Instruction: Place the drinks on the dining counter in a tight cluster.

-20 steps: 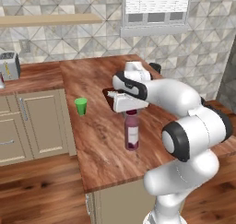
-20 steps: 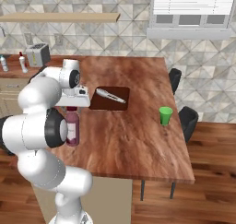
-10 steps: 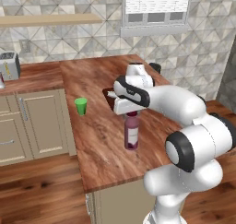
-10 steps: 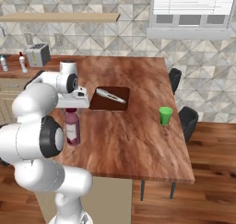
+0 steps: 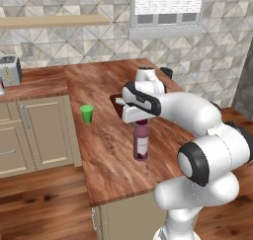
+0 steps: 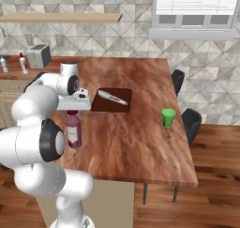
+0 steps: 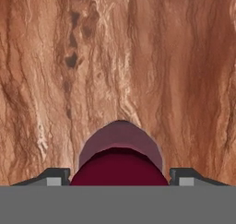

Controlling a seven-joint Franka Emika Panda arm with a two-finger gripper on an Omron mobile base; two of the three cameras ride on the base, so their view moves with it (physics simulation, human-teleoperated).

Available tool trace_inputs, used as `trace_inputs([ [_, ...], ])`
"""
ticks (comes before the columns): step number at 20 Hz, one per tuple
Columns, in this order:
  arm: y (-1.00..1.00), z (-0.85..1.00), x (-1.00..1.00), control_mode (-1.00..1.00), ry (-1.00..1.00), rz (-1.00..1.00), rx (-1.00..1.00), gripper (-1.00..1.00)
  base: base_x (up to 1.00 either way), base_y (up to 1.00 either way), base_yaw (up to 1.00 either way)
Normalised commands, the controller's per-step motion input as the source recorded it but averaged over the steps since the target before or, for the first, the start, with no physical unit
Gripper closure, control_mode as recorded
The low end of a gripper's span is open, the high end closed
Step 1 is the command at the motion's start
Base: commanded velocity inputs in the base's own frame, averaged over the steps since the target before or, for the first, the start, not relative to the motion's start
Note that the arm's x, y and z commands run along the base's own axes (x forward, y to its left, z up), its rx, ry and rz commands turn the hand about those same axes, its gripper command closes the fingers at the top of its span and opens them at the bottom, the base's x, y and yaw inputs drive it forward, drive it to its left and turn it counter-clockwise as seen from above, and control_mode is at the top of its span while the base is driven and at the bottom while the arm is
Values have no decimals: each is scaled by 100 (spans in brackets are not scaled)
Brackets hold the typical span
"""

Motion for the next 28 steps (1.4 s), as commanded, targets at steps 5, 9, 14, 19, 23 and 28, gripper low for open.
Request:
trace_inputs([
  [5, 0, 0, 0, -100, 0, 0, 0, -100, 0, 0, 0],
  [9, 0, 0, -1, -100, 0, 0, 0, -100, 0, 0, 0],
  [14, 0, 14, -1, -100, 0, 0, -4, -100, 0, 0, 0],
  [19, 0, 74, 1, -100, 0, 0, -9, -100, 0, 0, 0],
  [23, -24, 46, -29, -100, 4, -6, -2, -100, 0, 0, 0],
  [28, -23, 15, -73, -100, 6, -3, 0, -100, 0, 0, 0],
])
